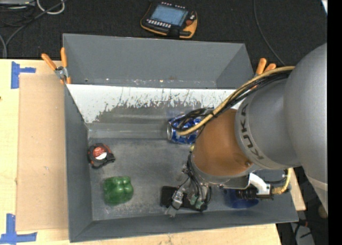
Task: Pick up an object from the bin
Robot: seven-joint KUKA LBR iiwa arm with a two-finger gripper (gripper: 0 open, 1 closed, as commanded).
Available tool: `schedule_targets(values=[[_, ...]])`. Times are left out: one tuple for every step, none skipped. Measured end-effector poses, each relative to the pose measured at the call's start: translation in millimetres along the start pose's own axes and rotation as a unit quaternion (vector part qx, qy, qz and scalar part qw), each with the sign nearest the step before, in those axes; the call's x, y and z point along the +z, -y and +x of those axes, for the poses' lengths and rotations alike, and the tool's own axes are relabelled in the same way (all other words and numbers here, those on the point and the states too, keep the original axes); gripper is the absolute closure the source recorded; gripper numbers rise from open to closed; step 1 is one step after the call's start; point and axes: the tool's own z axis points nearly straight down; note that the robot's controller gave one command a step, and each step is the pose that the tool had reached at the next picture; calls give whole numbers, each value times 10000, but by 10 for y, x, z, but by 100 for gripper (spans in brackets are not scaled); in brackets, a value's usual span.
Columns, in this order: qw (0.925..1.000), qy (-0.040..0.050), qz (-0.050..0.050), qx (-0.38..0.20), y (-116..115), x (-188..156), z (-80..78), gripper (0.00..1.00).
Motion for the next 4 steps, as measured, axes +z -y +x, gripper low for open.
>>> schedule_targets(values=[[9880, 125, -46, -1538, 103, 274, -122, 0], [9990, 33, -15, 434, 38, 274, -99, 100], [9990, 32, -16, 437, 38, 274, -99, 100], [9990, 22, -12, 437, 41, 225, -94, 100]])
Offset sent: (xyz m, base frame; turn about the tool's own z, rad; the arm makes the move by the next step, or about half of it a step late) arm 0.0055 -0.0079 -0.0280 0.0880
